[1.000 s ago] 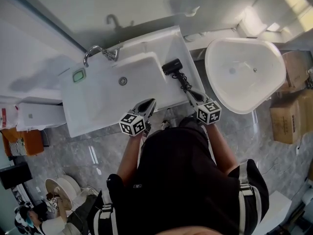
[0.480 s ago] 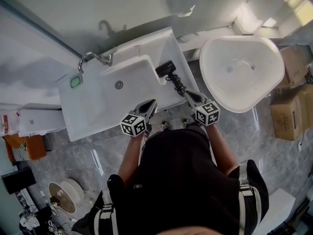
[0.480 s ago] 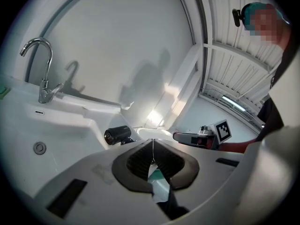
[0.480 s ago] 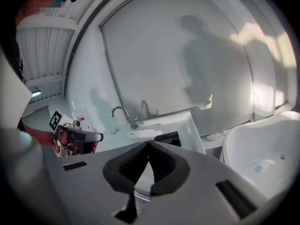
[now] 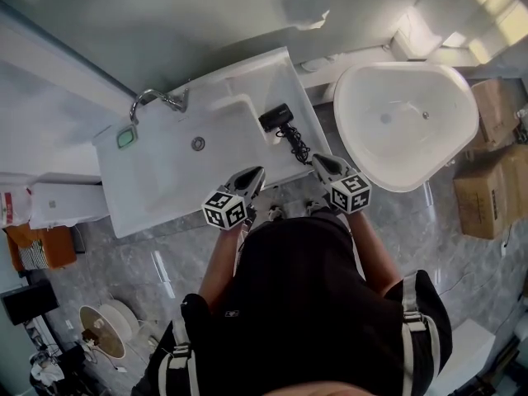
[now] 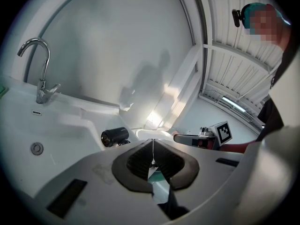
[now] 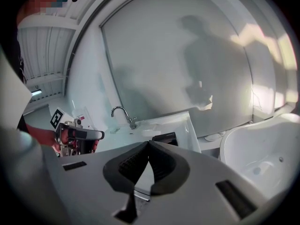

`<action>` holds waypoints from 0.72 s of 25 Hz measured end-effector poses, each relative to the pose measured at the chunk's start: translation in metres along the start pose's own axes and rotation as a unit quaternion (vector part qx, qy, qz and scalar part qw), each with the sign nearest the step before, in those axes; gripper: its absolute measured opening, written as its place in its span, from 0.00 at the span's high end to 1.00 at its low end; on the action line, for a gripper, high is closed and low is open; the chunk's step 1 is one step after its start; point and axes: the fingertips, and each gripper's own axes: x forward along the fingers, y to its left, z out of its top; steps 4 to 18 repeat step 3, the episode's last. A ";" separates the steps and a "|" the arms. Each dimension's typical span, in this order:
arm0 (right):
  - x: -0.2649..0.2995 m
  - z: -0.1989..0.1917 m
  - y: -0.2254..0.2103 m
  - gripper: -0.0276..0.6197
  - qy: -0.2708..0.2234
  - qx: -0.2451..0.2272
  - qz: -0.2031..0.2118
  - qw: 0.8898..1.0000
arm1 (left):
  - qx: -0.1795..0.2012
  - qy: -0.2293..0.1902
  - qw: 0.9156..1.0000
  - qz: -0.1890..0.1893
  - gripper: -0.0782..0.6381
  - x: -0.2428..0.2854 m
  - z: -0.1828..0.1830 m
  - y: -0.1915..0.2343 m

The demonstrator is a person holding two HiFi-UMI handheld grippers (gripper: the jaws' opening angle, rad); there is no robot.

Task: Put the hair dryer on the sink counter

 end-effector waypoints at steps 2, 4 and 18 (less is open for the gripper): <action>0.002 0.001 0.001 0.87 -0.002 0.000 0.001 1.000 | 0.003 0.000 1.000 -0.002 0.87 -0.001 0.000 0.001; 0.003 0.002 0.002 0.87 -0.003 0.000 0.001 1.000 | 0.005 0.000 1.000 -0.003 0.87 -0.001 0.000 0.002; 0.003 0.002 0.002 0.87 -0.003 0.000 0.001 1.000 | 0.005 0.000 1.000 -0.003 0.87 -0.001 0.000 0.002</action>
